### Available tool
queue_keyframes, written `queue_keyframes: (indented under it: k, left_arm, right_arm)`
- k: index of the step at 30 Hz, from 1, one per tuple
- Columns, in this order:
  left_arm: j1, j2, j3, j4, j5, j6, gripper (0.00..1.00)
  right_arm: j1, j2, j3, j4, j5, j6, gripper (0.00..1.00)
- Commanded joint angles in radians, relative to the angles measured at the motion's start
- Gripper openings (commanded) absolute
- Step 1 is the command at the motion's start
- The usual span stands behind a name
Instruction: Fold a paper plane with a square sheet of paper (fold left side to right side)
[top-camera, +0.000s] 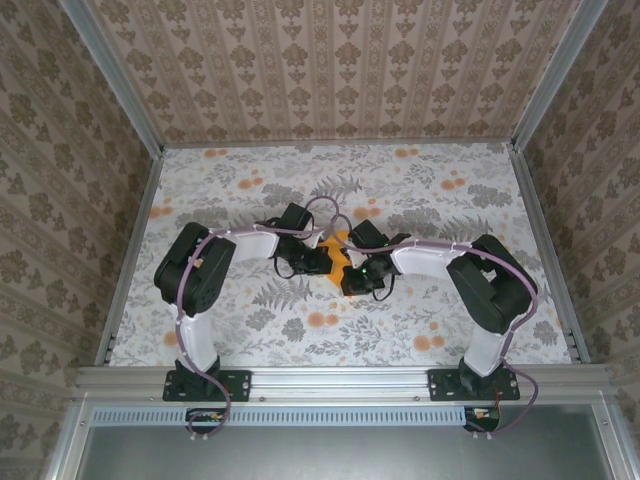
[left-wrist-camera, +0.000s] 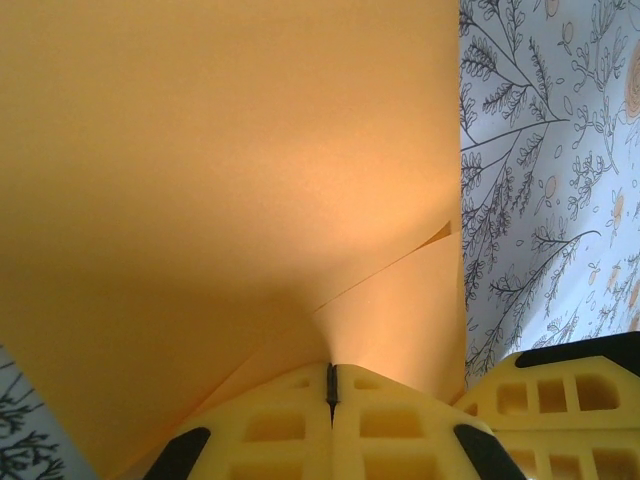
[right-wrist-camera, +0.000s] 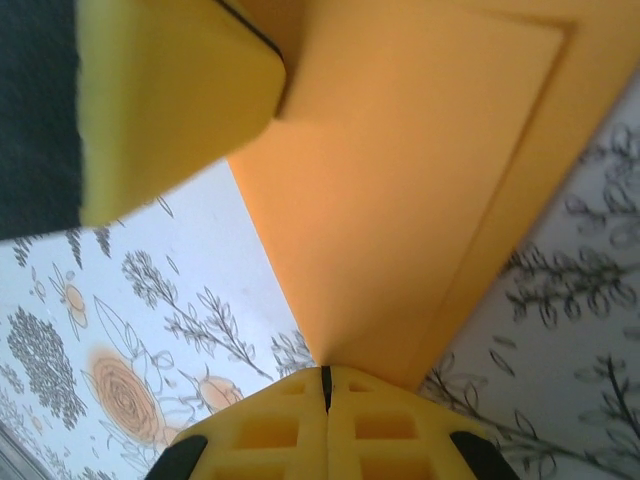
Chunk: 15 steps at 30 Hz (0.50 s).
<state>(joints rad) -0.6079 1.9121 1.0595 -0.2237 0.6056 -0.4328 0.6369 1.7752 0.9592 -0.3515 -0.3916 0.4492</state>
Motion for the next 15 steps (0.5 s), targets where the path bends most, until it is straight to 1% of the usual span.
queue_keyframes:
  k: [1, 10, 15]
  left_arm:
    - [0.013, 0.050, -0.002, -0.042, -0.107, 0.033, 0.00]
    - [0.013, 0.035, -0.001, -0.034, -0.096, 0.038, 0.00]
    - [0.013, -0.005, 0.029, -0.024, -0.040, 0.029, 0.06]
  right_arm:
    - [0.006, -0.025, -0.062, -0.175, 0.040, 0.014, 0.00]
    - [0.006, -0.065, -0.101, -0.175, 0.043, 0.022, 0.00]
    - [-0.007, -0.137, -0.101, -0.144, 0.041, 0.017, 0.00]
